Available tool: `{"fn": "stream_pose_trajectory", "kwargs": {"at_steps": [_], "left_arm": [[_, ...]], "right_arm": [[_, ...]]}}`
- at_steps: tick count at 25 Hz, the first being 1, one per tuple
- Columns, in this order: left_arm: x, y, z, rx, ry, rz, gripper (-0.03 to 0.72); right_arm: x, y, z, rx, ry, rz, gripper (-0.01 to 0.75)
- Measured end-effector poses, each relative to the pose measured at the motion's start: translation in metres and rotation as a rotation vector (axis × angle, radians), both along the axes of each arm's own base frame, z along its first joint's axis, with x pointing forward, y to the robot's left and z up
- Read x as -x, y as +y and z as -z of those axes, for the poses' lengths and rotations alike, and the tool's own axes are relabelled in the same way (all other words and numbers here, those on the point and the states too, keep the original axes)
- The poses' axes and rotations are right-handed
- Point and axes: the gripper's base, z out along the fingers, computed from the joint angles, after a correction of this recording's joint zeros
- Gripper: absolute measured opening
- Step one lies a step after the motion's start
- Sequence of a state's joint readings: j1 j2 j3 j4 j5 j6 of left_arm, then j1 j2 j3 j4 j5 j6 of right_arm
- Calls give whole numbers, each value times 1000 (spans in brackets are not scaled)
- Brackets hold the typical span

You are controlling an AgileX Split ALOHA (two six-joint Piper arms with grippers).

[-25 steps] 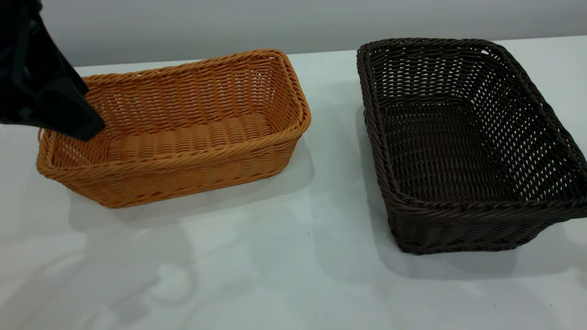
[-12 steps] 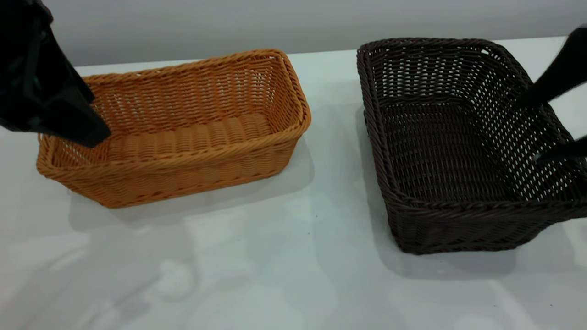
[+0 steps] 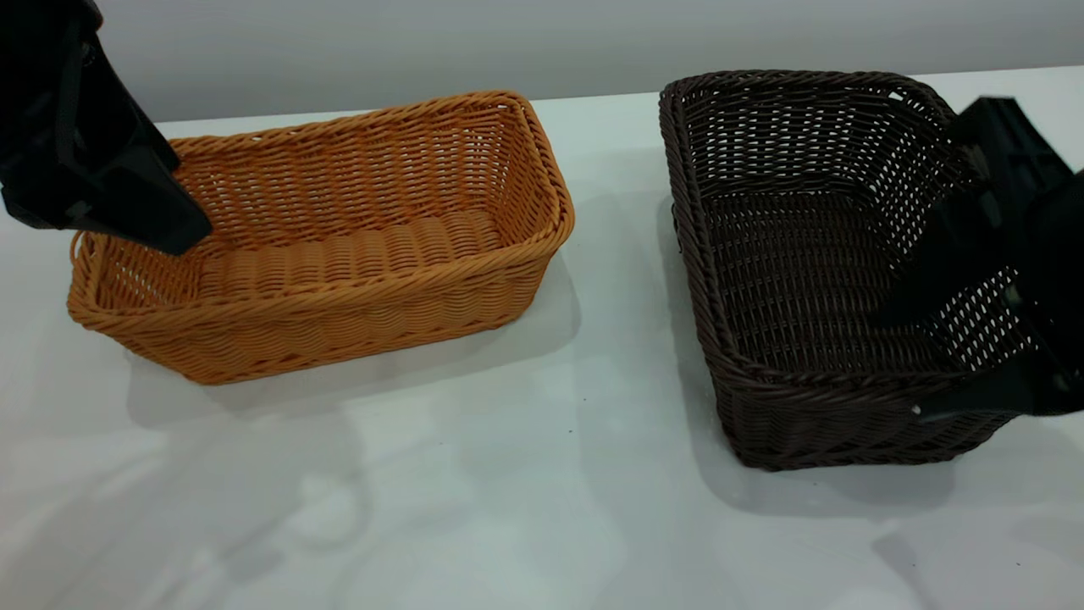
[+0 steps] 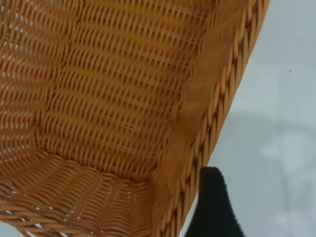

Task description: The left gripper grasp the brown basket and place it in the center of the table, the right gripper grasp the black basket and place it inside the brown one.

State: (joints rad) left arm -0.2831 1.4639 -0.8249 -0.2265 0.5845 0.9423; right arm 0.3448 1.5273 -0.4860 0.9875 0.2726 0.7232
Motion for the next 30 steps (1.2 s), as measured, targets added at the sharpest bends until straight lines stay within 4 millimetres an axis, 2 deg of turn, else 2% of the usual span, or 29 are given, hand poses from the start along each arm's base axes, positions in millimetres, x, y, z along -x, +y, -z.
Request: {"fn": "stream_pose_trajectory", "kwargs": {"at_steps": [11, 16, 23, 30], "left_arm": [[-3, -1, 0, 5, -27, -6, 435], [-5, -1, 9, -5, 9, -4, 435], [-9, -2, 15, -9, 15, -8, 435], [-13, -3, 30, -23, 55, -8, 435]], "right_arm": [[-12, 0, 17, 41, 28, 35, 383], [-24, 4, 19, 42, 24, 35, 383], [-28, 2, 34, 85, 40, 56, 383], [-29, 0, 50, 122, 79, 68, 365]]}}
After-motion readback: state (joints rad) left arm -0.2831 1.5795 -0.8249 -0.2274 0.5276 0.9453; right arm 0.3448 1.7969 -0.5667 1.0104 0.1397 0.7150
